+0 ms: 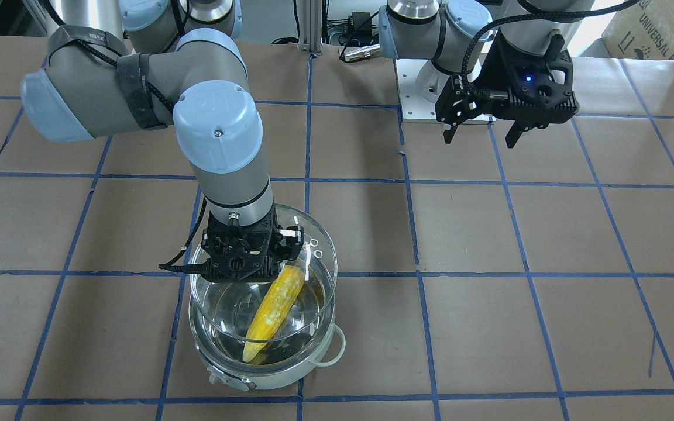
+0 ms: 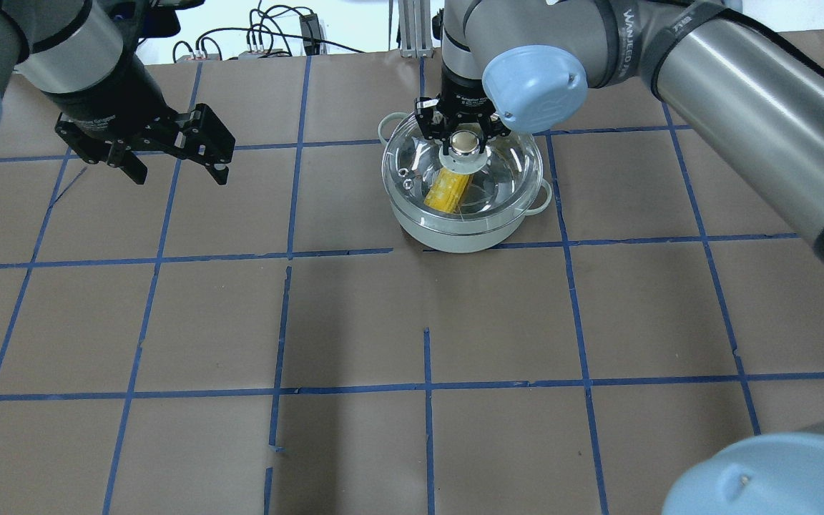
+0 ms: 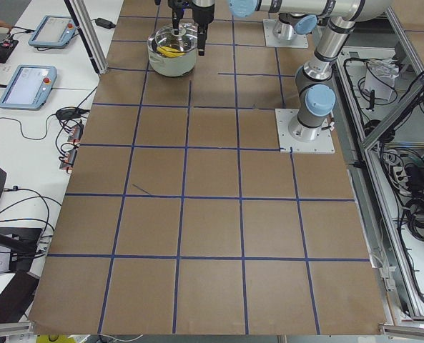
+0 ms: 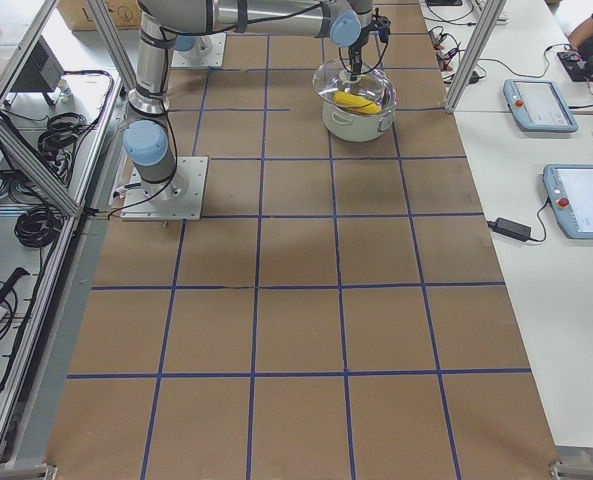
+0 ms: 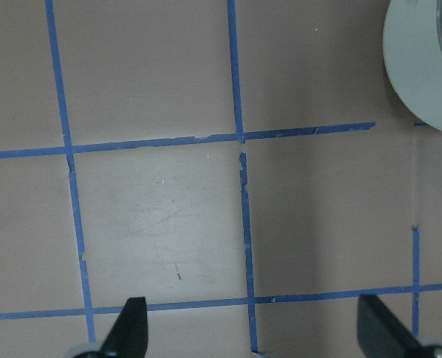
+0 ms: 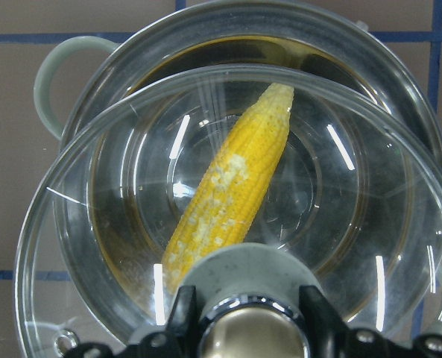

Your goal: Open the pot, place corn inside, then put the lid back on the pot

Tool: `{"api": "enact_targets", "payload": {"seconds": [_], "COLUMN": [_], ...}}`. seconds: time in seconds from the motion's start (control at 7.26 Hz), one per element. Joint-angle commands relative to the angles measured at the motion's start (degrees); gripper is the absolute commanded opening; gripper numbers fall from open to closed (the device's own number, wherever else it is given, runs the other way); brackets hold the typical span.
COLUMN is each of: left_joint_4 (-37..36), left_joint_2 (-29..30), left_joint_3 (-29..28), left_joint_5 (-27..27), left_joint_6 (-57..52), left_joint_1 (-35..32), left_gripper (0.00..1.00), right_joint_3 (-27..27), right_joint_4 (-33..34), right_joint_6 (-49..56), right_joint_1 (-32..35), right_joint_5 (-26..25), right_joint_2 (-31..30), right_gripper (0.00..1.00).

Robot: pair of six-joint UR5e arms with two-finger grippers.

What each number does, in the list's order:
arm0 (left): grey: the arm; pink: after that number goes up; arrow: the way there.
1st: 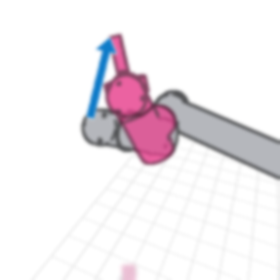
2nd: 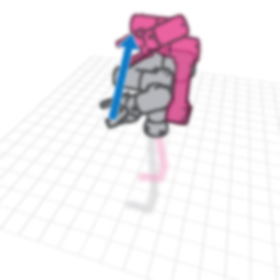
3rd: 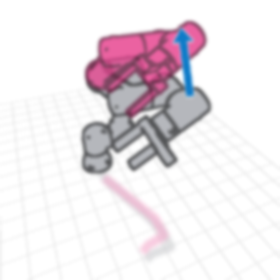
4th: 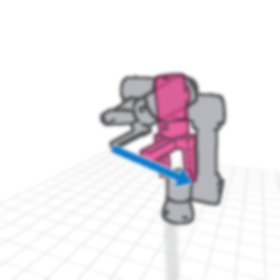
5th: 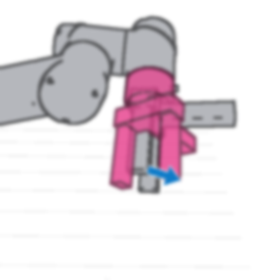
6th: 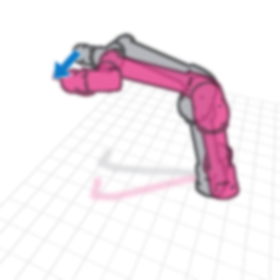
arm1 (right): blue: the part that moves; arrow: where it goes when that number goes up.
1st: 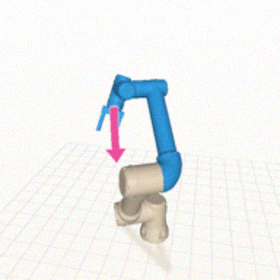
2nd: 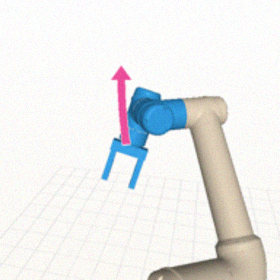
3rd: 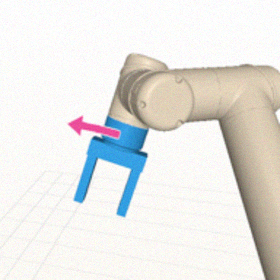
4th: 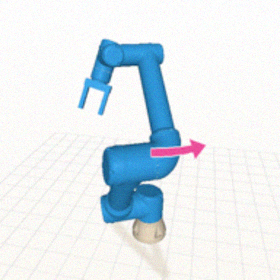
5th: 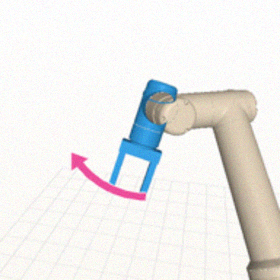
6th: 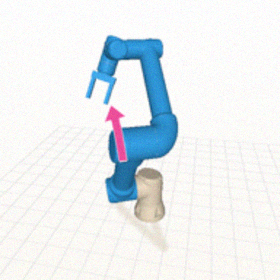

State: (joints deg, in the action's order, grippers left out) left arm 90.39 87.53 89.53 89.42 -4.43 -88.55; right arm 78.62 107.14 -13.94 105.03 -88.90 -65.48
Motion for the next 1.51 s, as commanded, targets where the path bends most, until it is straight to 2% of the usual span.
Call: {"api": "enact_targets", "payload": {"seconds": [0.0, 0.96, 1.38], "left_joint_4": [-0.1, -0.7, 0.7], "left_joint_2": [0.8, 2.2, 2.1], "left_joint_3": [-2.0, -2.1, -2.3], "left_joint_5": [-0.5, -0.4, 0.8], "left_joint_6": [0.1, 0.8, 4.9], "left_joint_1": [0.7, 0.7, 0.7], "left_gripper": [1.0, 1.0, 1.0], "right_joint_3": [-0.2, -1.6, -1.5], "right_joint_4": [1.0, 1.1, 2.3], "right_joint_6": [0.2, 1.0, 1.4], "right_joint_1": [0.0, -0.3, -0.5], "right_joint_5": [0.0, -0.1, -0.1], "right_joint_2": [1.1, 2.6, 3.0], "right_gripper": [0.39, 0.39, 0.39]}}
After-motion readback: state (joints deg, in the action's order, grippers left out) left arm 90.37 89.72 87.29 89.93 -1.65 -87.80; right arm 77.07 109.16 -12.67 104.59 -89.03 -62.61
